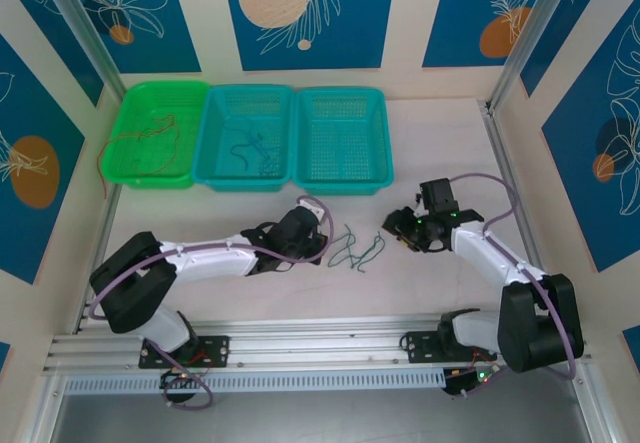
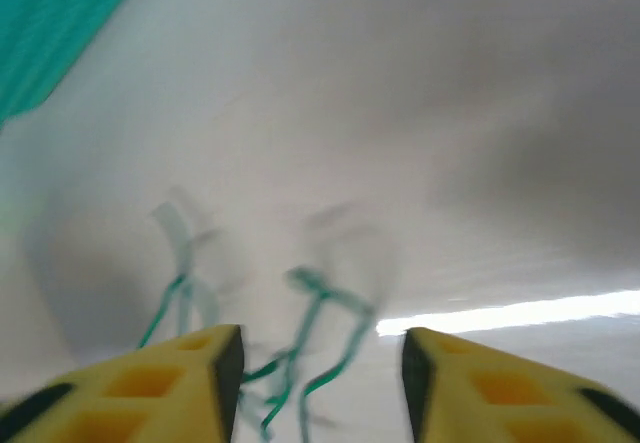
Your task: Untangle the cables
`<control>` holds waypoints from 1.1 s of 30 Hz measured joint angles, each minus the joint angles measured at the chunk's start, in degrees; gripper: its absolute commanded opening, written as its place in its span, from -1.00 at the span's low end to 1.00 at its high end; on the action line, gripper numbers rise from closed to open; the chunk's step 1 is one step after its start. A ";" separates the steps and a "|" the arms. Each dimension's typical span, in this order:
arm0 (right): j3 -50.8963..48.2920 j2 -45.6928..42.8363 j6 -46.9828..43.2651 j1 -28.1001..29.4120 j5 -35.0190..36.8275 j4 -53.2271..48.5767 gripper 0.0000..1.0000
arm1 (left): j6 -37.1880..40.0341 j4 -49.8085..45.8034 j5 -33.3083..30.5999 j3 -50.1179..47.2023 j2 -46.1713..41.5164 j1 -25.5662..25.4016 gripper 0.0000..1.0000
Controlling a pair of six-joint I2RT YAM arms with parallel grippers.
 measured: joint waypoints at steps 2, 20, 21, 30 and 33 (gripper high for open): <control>0.28 -1.09 -1.14 4.11 -0.72 1.36 0.56 | -0.17 0.24 0.00 0.00 0.35 0.00 -1.00; 2.97 10.01 -2.16 10.62 19.93 3.76 -1.00 | -0.81 1.05 -1.38 -0.04 -0.09 0.00 -1.00; 2.99 9.92 -1.99 10.01 20.63 3.80 -1.00 | -1.57 0.39 -2.34 -0.11 -0.63 0.04 -1.00; -1.79 1.57 -0.26 -4.70 24.02 3.78 -1.00 | -9.07 -6.32 -7.85 -10.34 -13.66 8.04 -1.00; -3.45 -0.90 0.39 -9.75 23.43 3.65 -1.00 | -10.60 -7.43 -6.99 -15.76 -19.12 12.31 -1.00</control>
